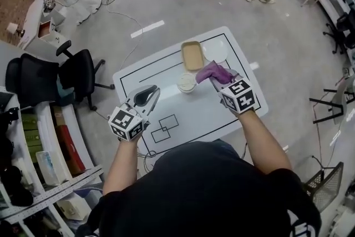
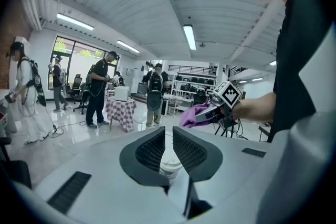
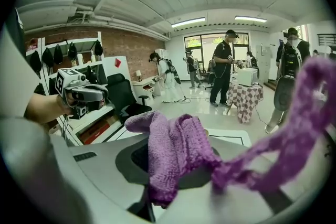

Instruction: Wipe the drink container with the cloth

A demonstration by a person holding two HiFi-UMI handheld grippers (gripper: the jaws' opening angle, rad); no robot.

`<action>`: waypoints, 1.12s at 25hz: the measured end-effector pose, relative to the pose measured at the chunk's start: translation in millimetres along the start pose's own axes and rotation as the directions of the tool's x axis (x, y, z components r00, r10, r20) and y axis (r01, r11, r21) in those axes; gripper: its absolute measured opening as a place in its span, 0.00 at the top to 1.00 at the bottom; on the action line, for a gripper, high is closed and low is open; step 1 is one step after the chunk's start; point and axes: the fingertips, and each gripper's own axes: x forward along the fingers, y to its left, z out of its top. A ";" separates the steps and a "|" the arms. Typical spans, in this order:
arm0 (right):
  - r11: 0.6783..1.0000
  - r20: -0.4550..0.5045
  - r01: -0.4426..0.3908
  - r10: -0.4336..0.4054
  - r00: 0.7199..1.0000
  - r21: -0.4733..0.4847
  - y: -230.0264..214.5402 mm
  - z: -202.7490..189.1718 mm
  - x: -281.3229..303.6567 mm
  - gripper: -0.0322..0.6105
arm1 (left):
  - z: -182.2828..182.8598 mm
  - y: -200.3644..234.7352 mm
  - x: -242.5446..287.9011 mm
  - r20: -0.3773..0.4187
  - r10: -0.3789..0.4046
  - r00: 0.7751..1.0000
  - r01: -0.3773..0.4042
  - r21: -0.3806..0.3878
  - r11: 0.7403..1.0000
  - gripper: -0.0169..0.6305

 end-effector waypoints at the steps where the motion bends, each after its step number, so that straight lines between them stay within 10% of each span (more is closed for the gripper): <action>1: 1.000 -0.004 -0.010 0.010 1.000 -0.003 -2.1 -1.7 5.4 0.83 | -4.3 -1.0 8.3 -0.011 -0.007 1.000 0.007 0.026 1.000 0.89; 16: 0.968 0.024 -0.235 0.238 0.971 -0.088 9.5 -4.4 75.5 0.83 | -112.3 -7.2 115.2 -0.314 -0.086 0.945 0.169 0.246 0.954 0.56; 28: 0.858 -0.126 -0.459 0.441 0.888 -0.232 60.6 -23.4 113.4 0.83 | -148.8 0.9 170.5 -0.411 -0.089 0.907 0.226 0.300 0.927 0.37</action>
